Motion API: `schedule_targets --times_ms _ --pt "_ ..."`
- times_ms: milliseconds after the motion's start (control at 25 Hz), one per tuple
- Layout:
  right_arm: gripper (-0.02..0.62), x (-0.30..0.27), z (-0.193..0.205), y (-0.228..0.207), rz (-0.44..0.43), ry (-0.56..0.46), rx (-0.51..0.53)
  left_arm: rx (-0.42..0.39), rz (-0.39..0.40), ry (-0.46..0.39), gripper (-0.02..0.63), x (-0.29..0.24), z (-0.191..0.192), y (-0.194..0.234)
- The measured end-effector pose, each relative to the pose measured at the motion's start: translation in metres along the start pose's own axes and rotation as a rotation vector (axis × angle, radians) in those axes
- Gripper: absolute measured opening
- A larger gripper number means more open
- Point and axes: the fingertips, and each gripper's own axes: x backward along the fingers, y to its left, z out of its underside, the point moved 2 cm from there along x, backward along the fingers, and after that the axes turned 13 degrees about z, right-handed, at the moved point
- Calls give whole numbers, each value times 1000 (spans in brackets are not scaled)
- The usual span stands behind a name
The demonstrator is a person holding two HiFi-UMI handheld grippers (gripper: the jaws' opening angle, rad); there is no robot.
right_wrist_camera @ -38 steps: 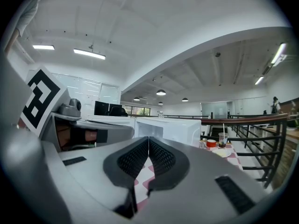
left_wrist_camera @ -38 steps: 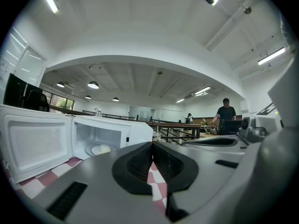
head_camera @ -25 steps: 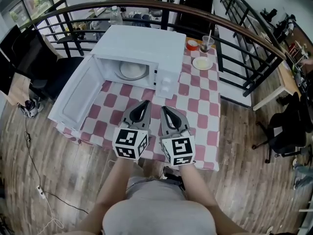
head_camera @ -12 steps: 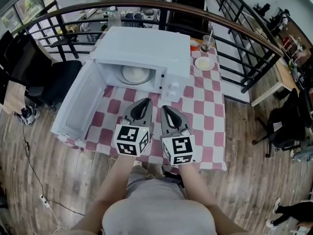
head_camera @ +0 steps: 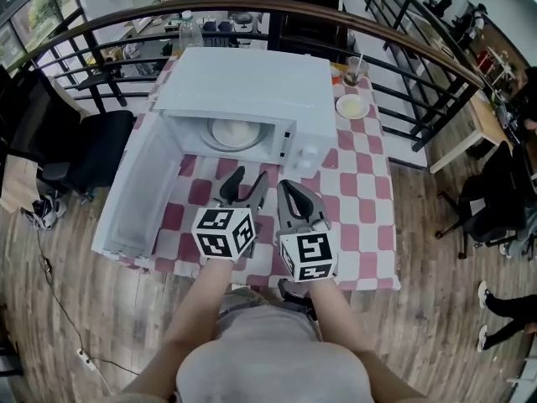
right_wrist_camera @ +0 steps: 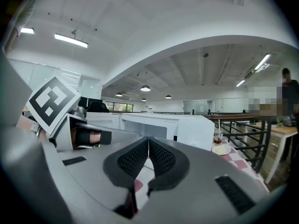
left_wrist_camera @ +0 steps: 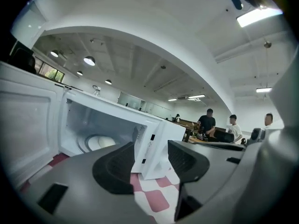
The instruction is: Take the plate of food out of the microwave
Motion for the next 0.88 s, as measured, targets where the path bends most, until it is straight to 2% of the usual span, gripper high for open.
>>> schedule_targets --times_ms 200,480,880 --pt "26 -14 5 3 28 13 -7 85 -21 30 207 -8 10 30" --pt "26 -30 12 15 30 31 5 267 -17 15 207 -19 26 69" --pt "26 -45 26 19 45 78 17 468 -48 12 207 -35 49 115"
